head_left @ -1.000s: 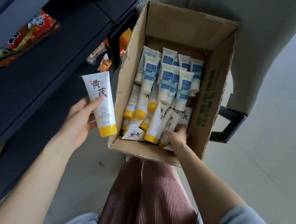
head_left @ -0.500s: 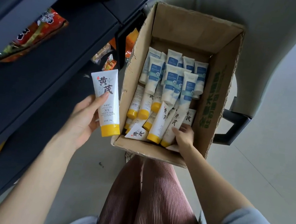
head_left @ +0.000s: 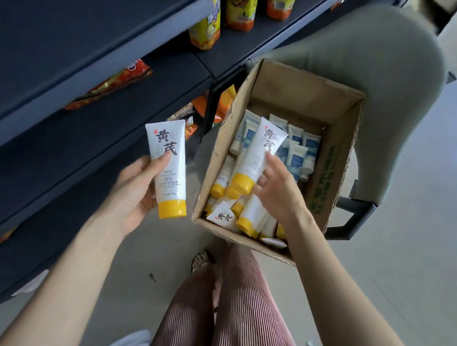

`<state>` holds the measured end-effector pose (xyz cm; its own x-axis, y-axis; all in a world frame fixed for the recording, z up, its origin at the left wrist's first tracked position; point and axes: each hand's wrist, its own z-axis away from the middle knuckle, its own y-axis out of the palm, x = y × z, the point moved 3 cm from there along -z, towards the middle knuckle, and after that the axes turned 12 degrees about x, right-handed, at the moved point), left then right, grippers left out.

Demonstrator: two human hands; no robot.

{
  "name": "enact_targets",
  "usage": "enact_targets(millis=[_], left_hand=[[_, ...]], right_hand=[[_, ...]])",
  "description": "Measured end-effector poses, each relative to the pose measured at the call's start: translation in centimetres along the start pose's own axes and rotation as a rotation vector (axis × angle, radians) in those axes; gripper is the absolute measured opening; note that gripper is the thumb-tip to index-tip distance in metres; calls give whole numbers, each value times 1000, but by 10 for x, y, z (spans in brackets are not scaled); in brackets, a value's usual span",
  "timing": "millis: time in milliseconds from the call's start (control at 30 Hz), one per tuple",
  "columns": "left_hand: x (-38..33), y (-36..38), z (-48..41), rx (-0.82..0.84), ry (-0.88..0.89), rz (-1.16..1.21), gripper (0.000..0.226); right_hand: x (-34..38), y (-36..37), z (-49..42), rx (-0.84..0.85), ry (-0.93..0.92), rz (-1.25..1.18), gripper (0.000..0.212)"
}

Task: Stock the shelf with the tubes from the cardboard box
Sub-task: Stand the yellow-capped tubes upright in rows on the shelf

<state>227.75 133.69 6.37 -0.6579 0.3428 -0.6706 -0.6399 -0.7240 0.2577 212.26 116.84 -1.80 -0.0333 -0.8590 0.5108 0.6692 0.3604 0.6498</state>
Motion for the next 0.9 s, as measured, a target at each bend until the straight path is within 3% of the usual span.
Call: enact_targets(millis=[200,433,667,900], left_hand=[[-41,-12,48,6,176,-37,22],[-80,-22,130,126,414,-216,47],[-118,-48,221,-29,685,-269,45],[-143,-90,315,-226,926,-236,64]], right_hand=[[22,90,28,261,2,115,57],[40,173,83,435,-71,336,47],[55,259,131,589,-186,583,50],[53,344,162,756,-327,683,52]])
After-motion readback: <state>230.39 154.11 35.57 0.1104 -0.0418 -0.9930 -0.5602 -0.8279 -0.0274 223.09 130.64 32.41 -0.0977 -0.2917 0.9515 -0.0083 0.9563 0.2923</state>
